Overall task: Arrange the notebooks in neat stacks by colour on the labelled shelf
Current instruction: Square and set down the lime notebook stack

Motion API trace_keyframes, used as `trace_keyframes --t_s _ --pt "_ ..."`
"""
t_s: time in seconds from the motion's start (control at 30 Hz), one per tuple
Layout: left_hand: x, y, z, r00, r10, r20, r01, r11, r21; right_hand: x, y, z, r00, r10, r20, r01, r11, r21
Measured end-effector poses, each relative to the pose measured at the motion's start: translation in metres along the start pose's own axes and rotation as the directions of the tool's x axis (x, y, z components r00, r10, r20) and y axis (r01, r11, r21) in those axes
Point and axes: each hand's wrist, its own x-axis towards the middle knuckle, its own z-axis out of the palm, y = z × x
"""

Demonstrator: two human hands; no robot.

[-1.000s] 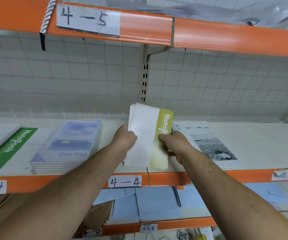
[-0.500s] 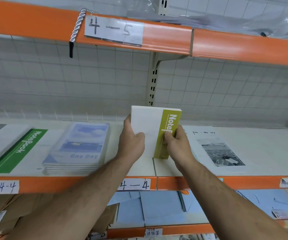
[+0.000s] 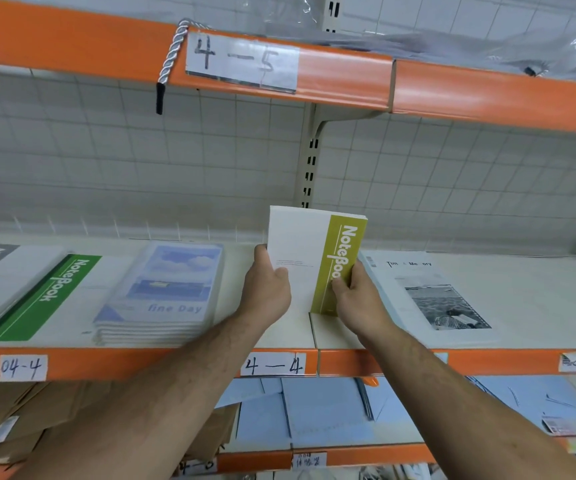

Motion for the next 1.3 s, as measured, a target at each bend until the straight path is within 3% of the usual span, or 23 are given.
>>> trace_keyframes --t_s 0.13,0.27,0.37,0.53,0.73,1.3 --pt "0.004 0.004 -0.005 1.000 -0.016 0.025 0.016 1.000 0.015 0.003 0.004 -0.005 0.998 -0.002 -0.059 -0.003 0.996 -0.084" --pt "0.013 0.011 -0.012 0.993 -0.093 0.071 0.085 0.990 0.116 0.008 0.000 -0.009 0.994 0.105 -0.042 -0.101 0.992 0.075" --pt "0.014 0.019 -0.023 0.974 -0.181 0.136 0.126 0.931 0.342 0.011 -0.004 -0.009 0.957 0.282 0.065 -0.290 0.937 0.195" --pt "0.002 0.017 -0.027 0.944 -0.146 0.294 -0.078 0.772 0.631 0.014 -0.004 -0.001 0.894 0.430 0.127 -0.446 0.882 0.154" --pt "-0.007 0.004 -0.025 0.907 -0.112 0.406 -0.246 0.642 0.726 0.014 -0.010 0.021 0.893 0.429 0.135 -0.443 0.892 0.096" --pt "-0.005 -0.016 -0.033 0.895 -0.095 0.437 -0.334 0.507 0.795 0.033 0.001 0.060 0.916 0.394 0.075 -0.380 0.912 -0.157"
